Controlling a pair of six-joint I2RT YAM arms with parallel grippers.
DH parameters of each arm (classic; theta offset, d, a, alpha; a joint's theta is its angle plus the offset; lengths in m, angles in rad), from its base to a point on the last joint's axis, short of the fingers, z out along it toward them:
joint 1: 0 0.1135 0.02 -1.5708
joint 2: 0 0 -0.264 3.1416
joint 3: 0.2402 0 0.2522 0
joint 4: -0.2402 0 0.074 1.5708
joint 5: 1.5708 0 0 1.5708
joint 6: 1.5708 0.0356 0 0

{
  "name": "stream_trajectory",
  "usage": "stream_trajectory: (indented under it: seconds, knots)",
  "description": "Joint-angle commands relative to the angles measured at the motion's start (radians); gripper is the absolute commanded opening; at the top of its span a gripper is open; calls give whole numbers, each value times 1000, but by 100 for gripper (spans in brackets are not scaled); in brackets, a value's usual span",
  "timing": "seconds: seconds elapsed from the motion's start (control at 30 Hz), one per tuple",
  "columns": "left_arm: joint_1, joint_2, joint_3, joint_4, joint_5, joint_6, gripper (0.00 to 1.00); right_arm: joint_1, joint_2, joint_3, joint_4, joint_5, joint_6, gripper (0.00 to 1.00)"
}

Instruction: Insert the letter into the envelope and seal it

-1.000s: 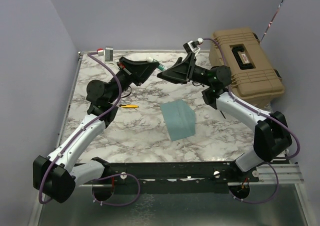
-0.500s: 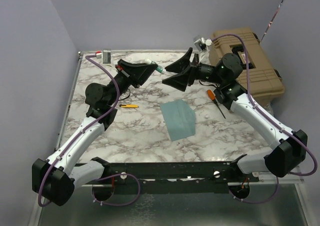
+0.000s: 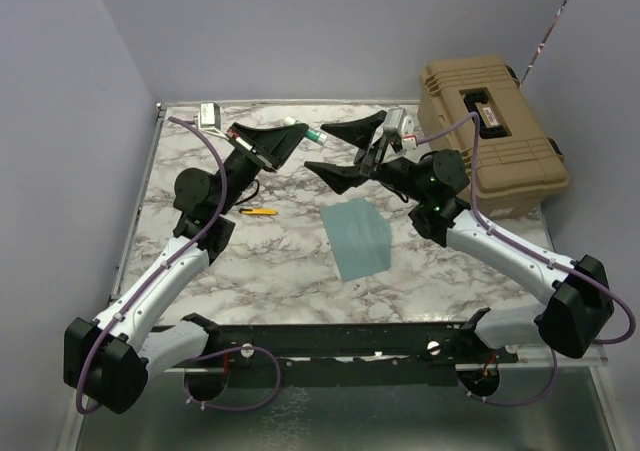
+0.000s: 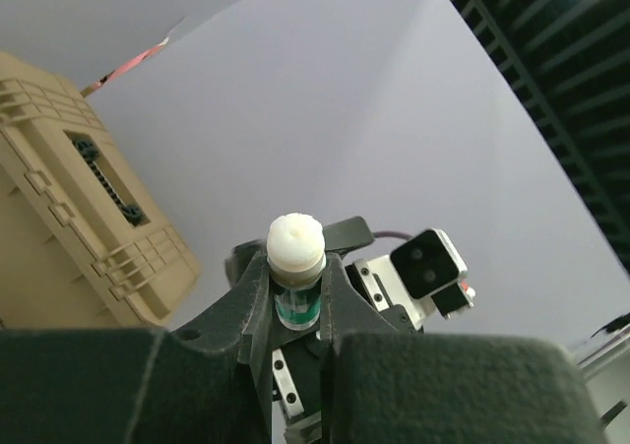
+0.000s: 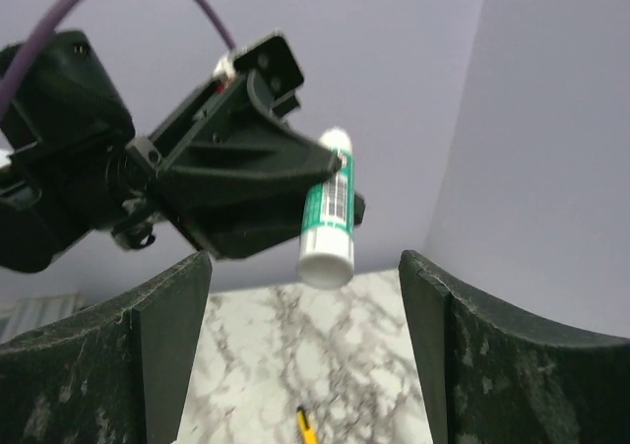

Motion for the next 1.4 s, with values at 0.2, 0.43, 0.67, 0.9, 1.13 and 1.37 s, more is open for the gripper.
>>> stream_trajectory:
  seconds: [0.2, 0.43, 0.67, 0.9, 1.13, 1.37]
  knots:
    - [2, -8, -11, -75, -80, -255, 0, 29, 60, 31, 161, 150, -167, 70]
    - [0, 10, -11, -91, -58, -281, 0, 29, 92, 74, 121, 121, -182, 57]
    - [2, 26, -15, -95, -47, -282, 0, 29, 111, 92, 113, 120, -178, 49]
    - [2, 24, -1, -92, -43, -276, 0, 28, 128, 110, 33, 108, -175, 43]
    - [1, 19, 0, -84, -36, -271, 0, 30, 132, 130, -30, 92, -182, 24]
    - [2, 13, -23, -131, -26, -229, 33, 29, 106, 177, -148, 214, -137, 1]
